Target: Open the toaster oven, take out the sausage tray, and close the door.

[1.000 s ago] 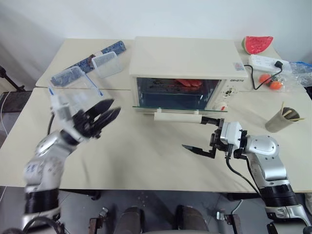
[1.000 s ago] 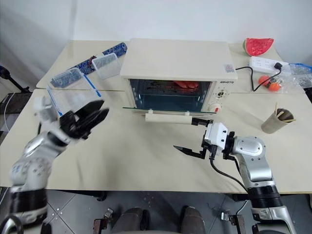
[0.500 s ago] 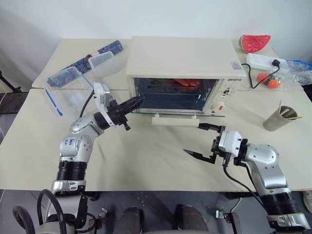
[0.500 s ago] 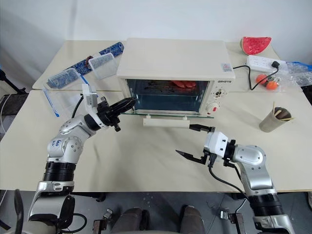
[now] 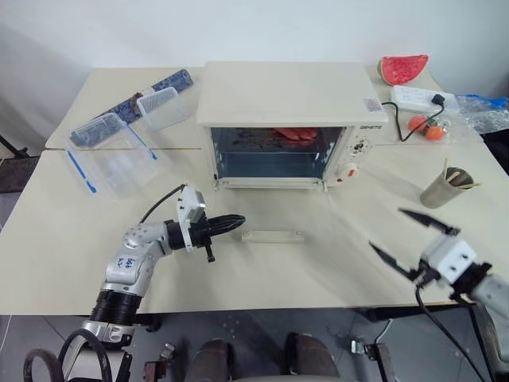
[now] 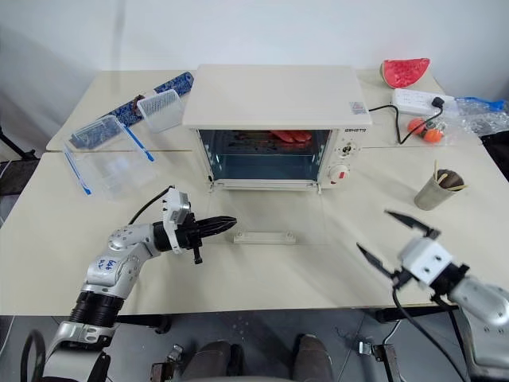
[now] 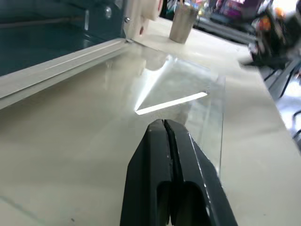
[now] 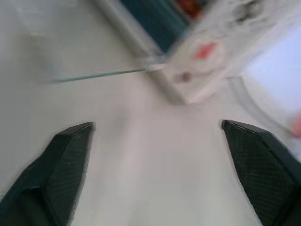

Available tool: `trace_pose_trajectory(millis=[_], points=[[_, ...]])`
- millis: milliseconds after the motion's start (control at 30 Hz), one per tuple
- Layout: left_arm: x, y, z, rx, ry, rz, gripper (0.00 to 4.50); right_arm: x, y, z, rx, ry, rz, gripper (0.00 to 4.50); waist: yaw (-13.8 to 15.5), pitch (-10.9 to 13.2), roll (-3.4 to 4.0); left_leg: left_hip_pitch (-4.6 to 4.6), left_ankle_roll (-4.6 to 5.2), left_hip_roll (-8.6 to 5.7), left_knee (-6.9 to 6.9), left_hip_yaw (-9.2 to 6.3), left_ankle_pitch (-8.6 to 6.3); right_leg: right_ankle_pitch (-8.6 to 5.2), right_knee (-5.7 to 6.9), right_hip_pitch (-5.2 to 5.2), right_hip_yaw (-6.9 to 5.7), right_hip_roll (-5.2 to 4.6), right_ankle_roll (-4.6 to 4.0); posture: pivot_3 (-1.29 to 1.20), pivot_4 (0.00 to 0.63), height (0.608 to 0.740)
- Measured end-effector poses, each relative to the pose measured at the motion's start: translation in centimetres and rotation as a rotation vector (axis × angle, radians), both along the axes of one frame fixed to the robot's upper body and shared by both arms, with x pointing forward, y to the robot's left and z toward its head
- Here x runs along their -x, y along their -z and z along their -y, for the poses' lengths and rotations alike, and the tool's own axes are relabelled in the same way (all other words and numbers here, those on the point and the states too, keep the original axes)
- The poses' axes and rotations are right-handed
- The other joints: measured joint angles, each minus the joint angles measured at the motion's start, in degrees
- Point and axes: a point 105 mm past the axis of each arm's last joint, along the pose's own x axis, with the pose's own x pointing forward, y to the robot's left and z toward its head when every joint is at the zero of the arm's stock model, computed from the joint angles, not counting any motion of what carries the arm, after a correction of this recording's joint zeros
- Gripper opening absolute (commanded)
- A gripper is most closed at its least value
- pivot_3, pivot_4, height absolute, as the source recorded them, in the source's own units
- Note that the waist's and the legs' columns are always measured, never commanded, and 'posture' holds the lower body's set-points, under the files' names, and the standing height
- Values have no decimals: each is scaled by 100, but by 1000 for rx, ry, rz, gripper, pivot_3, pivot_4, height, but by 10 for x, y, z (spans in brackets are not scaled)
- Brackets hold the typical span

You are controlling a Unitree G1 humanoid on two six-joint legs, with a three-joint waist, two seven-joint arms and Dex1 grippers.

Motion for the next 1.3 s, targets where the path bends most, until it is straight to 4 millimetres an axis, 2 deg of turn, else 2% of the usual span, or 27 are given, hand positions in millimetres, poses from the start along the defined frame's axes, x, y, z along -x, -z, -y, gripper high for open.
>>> trace_pose_trajectory(millis=[67,133,200,300,433,533,567,667,767,933,1033,1300], points=[[1,1,-2,12,-7,10,187,-15,-12,-13,47,32,54,4500,24,0,0,-10,-1,-1,2,-2,1,0,-1,-5,-7,0,0,0,150,740],[2,0,-14,27,-35,19,583,-28,-18,-44,93,-24,106,4500,15,0,0,-16,-1,-1,3,2,1,0,0,-12,-9,0,0,0,150,740],[6,-3,-24,70,-58,24,1161,-40,-20,-88,170,-113,168,4500,-8,1,1,-27,-1,-3,1,2,1,0,7,-32,4,-1,0,0,150,740],[16,-9,-36,103,-73,55,2118,-53,-23,-127,252,-163,257,4500,12,1,-1,-40,0,-4,8,14,0,0,21,-47,3,-2,1,0,150,740],[27,-19,-67,98,-145,100,3404,-74,-27,-159,335,-130,356,4500,-12,0,-3,-56,0,-3,10,19,1,0,35,-73,8,-4,0,0,150,740],[41,-20,-89,87,-208,109,4301,-94,-29,-175,382,-66,410,4500,-64,1,-3,-57,-1,-1,5,26,0,0,40,-79,10,-4,0,0,150,740],[45,-18,-94,81,-227,106,4465,-99,-30,-177,393,-41,426,4500,-93,1,-3,-58,-1,-1,2,26,0,0,38,-79,9,-4,0,0,150,740],[55,-16,-106,76,-299,105,4465,-119,-41,-181,413,74,475,4500,-135,1,-3,-59,-1,-1,2,23,0,0,42,-80,8,-5,0,0,150,740],[62,-20,-106,83,-312,120,4465,-130,-52,-186,428,131,516,4500,-139,1,-3,-58,-1,-1,2,21,0,0,45,-81,9,-5,0,0,150,740],[67,-22,-96,119,-300,122,4465,-141,-42,-205,480,111,496,4500,-179,1,-3,-57,-1,0,-3,25,0,0,53,-87,12,-4,0,0,150,740],[66,-21,-94,124,-305,119,4500,-144,-36,-210,494,100,489,3884,-180,1,-3,-57,-1,0,-4,26,0,0,53,-89,13,-5,0,0,150,740],[63,-24,-93,129,-310,128,4500,-143,-34,-216,508,81,489,1152,-193,1,-3,-57,-2,1,-5,26,0,0,54,-89,13,-4,0,0,150,740]])
